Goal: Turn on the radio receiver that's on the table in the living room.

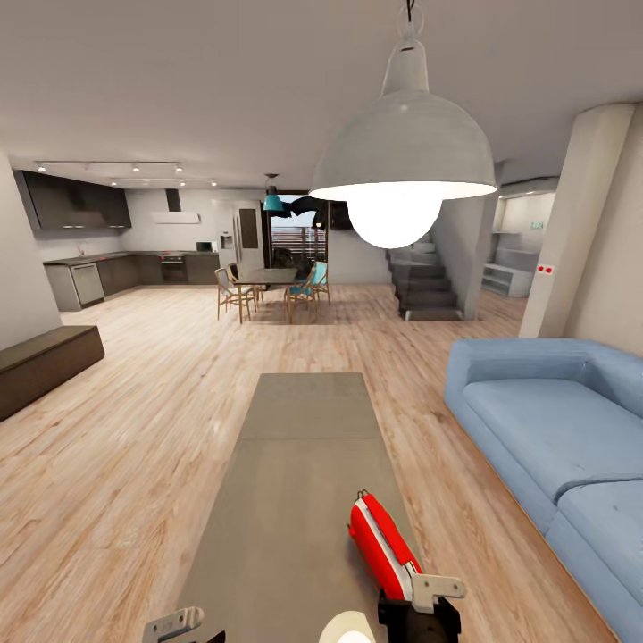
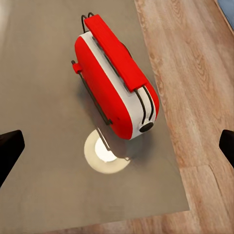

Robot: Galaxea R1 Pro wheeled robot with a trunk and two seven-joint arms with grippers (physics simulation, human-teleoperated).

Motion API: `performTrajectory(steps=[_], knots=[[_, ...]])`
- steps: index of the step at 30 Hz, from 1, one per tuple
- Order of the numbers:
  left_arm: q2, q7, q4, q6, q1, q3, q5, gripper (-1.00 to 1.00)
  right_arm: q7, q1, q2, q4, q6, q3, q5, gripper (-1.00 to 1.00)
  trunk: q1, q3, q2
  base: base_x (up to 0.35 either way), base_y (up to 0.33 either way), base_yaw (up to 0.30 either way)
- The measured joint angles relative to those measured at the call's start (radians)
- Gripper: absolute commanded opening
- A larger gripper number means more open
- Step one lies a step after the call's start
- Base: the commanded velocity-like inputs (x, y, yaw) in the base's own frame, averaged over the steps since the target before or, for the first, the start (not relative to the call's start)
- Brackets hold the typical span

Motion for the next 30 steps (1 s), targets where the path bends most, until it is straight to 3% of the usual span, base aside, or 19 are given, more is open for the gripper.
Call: performTrajectory(steps=[11, 25, 30], knots=[[0.001, 0.0, -0.001, 0.0, 0.0, 0.006, 0.001, 1.0, 0.0, 0.0, 0.0, 0.0, 0.0, 0.0, 0.0, 1.0, 0.0, 0.0, 0.0, 0.128, 0.0, 0.0], [0.001, 0.002, -0.006, 0.001, 0.0, 0.0, 0.0, 1.0, 0.0, 0.0, 0.002, -0.001, 0.004, 0.013, 0.002, 1.0, 0.0, 0.0, 0.0, 0.005, 0.0, 0.0], [0.001, 0.003, -0.011, 0.033, 0.0, 0.002, -0.001, 1.0, -0.001, 0.0, 0.0, 0.0, 0.0, 0.07, 0.011, 1.0, 0.0, 0.0, 0.0, 0.0, 0.0, 0.0]])
